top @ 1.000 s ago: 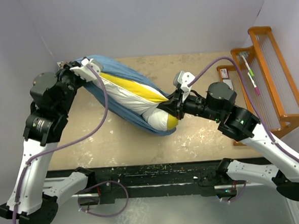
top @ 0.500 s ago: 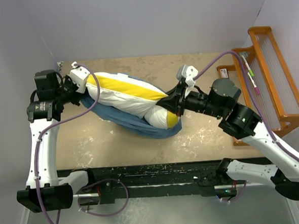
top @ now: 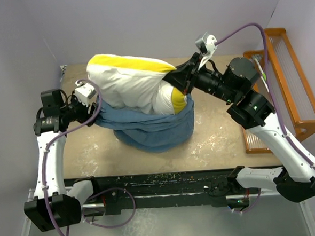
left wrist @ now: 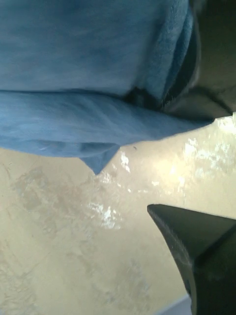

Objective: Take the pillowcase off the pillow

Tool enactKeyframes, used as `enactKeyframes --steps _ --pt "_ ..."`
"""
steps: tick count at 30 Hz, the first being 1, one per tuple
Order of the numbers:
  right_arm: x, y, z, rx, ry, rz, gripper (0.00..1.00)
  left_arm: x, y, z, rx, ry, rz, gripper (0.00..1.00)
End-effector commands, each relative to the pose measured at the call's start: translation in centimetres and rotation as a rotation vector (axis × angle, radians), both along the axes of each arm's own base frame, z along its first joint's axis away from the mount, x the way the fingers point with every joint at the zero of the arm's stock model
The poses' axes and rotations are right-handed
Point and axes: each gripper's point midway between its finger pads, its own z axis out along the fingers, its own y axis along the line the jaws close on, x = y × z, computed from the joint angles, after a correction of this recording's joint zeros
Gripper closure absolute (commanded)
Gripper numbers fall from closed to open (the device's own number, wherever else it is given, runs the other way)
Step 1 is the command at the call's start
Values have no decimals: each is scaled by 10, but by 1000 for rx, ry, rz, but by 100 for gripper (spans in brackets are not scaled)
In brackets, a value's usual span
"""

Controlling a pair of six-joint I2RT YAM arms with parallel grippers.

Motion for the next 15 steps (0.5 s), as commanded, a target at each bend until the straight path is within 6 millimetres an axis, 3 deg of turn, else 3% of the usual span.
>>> enactKeyframes --steps 1,5,7,10,15 --pt "-32 -39 153 391 -341 -6 100 -7 0 32 50 -134 -57 22" --pt "-24 -25 137 320 -319 36 100 -22 -1 150 85 -419 -117 10" --pt "-20 -21 132 310 -308 45 100 -37 -11 192 93 -495 -170 3" --pt "-12 -15 125 293 -295 47 100 -56 -25 235 84 -563 -228 1" --pt "-24 9 109 219 -296 212 100 -68 -43 265 17 -615 -298 1"
